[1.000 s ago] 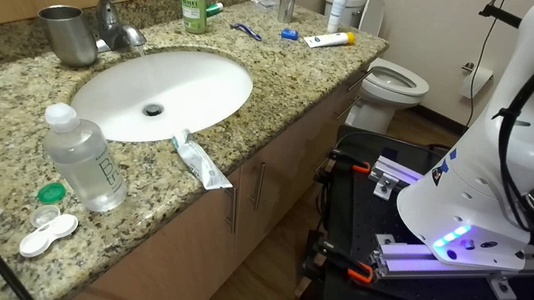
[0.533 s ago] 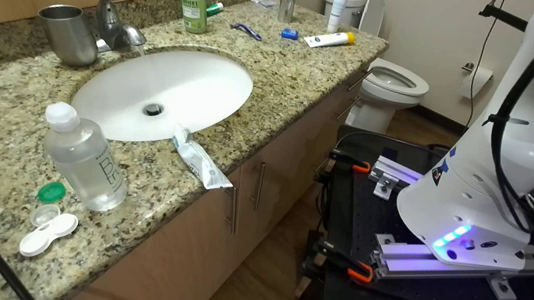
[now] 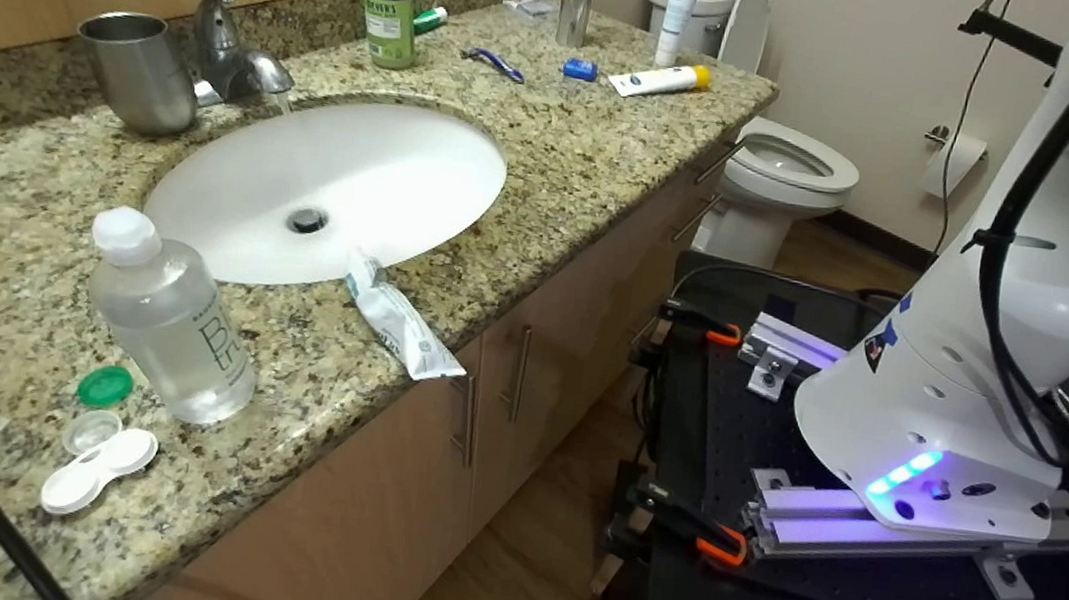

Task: Put the blue toothbrush in the silver cup, remove the toothbrush from the cup and put it on the right side of the counter

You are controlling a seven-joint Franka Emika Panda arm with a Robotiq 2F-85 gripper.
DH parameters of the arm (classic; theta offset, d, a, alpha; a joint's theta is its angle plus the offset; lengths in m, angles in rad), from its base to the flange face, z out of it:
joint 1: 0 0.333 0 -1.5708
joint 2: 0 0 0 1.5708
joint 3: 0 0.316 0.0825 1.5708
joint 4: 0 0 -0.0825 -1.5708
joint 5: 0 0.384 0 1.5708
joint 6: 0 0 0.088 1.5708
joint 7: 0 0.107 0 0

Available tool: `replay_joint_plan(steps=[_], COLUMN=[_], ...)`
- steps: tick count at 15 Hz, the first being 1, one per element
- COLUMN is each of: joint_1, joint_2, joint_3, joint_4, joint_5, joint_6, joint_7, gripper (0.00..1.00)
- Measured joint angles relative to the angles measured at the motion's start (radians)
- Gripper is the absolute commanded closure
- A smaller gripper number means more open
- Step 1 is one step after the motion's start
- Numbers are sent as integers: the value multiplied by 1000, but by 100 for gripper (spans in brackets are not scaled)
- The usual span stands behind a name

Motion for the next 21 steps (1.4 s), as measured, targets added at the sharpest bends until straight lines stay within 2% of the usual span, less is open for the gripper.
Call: replay_joint_plan(steps=[3, 6, 8, 9, 18, 19, 21], joint_1=[3, 11, 18, 19, 28, 28, 29], joint_2=[41, 99, 127, 132, 177, 187, 203], joint_3=[2, 2, 2, 2, 3, 3, 3], joint_4=[10, 40, 60, 65, 110, 113, 117], joint_5=[207, 311, 330, 330, 366, 369, 373], joint_6=[1, 1, 3, 3, 56, 56, 56], joint_7=[-211, -335, -361, -361, -427, -433, -439], gripper=[99, 95, 95, 99, 99, 95, 95])
